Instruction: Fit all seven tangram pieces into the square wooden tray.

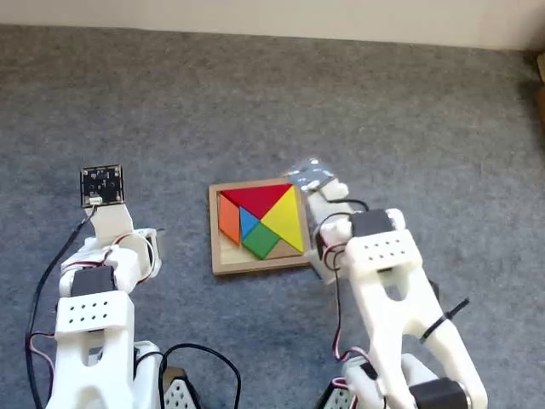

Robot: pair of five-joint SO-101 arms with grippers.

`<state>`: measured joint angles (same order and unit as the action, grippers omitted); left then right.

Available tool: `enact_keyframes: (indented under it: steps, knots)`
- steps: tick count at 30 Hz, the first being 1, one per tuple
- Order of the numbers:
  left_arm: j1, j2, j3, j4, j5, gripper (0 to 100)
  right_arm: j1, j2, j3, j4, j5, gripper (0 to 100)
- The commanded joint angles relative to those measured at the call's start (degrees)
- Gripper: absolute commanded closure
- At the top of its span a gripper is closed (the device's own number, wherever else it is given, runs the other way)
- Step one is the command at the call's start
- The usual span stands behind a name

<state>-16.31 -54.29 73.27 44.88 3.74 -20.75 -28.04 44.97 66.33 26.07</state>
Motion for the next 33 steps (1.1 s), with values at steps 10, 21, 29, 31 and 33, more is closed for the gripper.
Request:
enact_keyframes:
  steps: [10, 21, 29, 31, 33]
  knots:
    - [-0.92, -0.84, -0.22, -0.97, -0.53, 77, -6.37, -3.82, -4.62, -1.36, -5.89, 95.0]
    - [-1.01, -0.92, -0.22, -0.97, -0.53, 77, -16.22, -3.74, -4.18, -14.11, -16.26, 95.0]
    - [-3.47, -0.92, -0.31, -1.05, -0.44, 77, -25.45, 2.86, -4.0, -23.52, -21.71, 95.0]
    - [-3.47, -0.92, -0.31, -1.05, -0.44, 77, -26.68, 6.99, -4.18, -26.07, -21.8, 95.0]
    - [-3.47, -0.92, -0.31, -1.05, -0.44, 77, -27.03, 10.59, -4.44, -27.82, -21.89, 95.0]
